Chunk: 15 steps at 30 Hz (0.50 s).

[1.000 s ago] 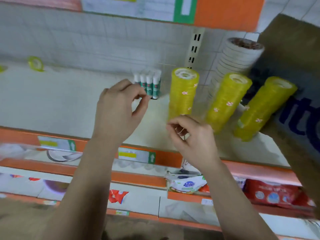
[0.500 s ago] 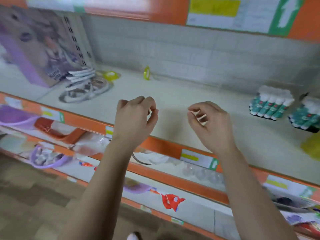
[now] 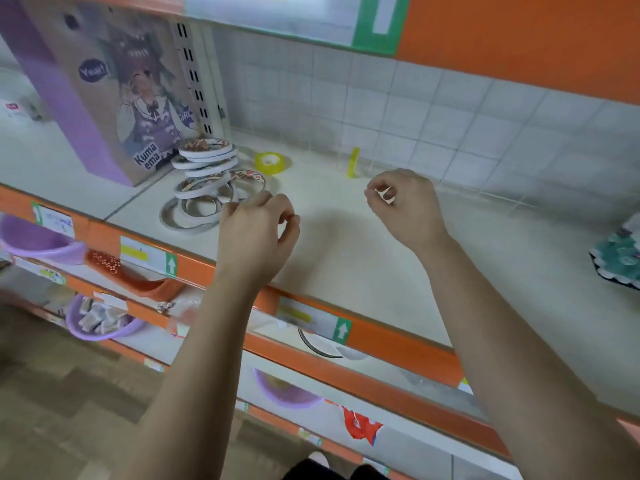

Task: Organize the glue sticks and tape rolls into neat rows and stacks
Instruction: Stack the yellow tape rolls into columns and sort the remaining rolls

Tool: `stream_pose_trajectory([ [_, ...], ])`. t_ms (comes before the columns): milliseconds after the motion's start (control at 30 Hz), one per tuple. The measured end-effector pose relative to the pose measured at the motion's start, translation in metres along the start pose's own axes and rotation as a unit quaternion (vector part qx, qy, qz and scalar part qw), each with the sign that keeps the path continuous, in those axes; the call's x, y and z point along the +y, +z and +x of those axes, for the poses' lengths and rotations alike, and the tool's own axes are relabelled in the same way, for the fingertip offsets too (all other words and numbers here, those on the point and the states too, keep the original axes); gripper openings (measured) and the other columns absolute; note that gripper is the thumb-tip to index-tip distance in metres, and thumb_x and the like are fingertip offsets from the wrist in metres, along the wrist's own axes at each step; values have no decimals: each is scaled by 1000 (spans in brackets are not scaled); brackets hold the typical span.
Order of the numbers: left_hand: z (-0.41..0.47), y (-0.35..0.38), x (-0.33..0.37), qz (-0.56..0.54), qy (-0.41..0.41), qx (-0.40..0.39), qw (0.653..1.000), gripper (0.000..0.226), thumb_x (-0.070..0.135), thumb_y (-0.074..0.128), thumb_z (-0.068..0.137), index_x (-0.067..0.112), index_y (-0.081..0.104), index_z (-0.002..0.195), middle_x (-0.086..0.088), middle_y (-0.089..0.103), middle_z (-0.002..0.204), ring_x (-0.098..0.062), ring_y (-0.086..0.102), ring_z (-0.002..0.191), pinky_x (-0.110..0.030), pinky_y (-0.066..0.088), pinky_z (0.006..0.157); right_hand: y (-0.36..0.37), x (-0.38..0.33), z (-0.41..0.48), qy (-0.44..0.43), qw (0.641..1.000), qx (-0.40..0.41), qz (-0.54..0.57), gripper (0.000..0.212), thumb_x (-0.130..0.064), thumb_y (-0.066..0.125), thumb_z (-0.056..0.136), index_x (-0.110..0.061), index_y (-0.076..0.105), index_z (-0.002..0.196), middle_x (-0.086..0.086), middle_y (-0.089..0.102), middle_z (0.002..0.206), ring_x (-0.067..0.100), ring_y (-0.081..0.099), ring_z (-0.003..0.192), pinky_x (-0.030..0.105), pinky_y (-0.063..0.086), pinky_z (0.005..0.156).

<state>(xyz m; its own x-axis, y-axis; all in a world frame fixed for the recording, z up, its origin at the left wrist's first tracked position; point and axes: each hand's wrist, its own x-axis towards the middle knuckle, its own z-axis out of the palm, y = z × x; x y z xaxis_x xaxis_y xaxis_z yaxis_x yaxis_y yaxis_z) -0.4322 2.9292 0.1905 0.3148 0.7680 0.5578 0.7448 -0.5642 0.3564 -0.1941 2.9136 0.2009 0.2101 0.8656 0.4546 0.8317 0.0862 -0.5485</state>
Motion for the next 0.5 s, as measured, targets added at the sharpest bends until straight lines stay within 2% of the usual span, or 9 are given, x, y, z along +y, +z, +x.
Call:
stream_pose_trajectory([
  [133,14,8,-21,12,2,0,1000,13,27,55,86,16,59,79,3,56,72,-26,55,65,-39,37,77,20,16,24,27,1000,-3,7,9,-22,65,88,-15,72,90,3,69,92,19,63,78,33,52,77],
  [300,36,7,-52,11,14,5,1000,13,26,58,86,16,60,79,7,52,74,-24,55,69,-36,36,72,49,27,45,80,997,13,16,18,-25,65,89,-12,73,98,6,71,96,23,66,81,33,52,80],
  [400,51,6,-68,-9,20,-11,1000,17,29,55,86,16,64,82,5,58,75,-24,56,68,-38,41,73,66,28,55,138,989,45,26,22,-29,63,90,-13,71,103,7,71,97,23,67,82,29,51,77],
  [500,62,3,-80,-34,30,-15,999,14,29,57,85,19,65,80,10,50,74,-18,48,64,-38,42,72,77,25,61,173,981,81,43,25,-35,64,89,-15,69,103,5,71,96,19,67,78,27,51,74],
])
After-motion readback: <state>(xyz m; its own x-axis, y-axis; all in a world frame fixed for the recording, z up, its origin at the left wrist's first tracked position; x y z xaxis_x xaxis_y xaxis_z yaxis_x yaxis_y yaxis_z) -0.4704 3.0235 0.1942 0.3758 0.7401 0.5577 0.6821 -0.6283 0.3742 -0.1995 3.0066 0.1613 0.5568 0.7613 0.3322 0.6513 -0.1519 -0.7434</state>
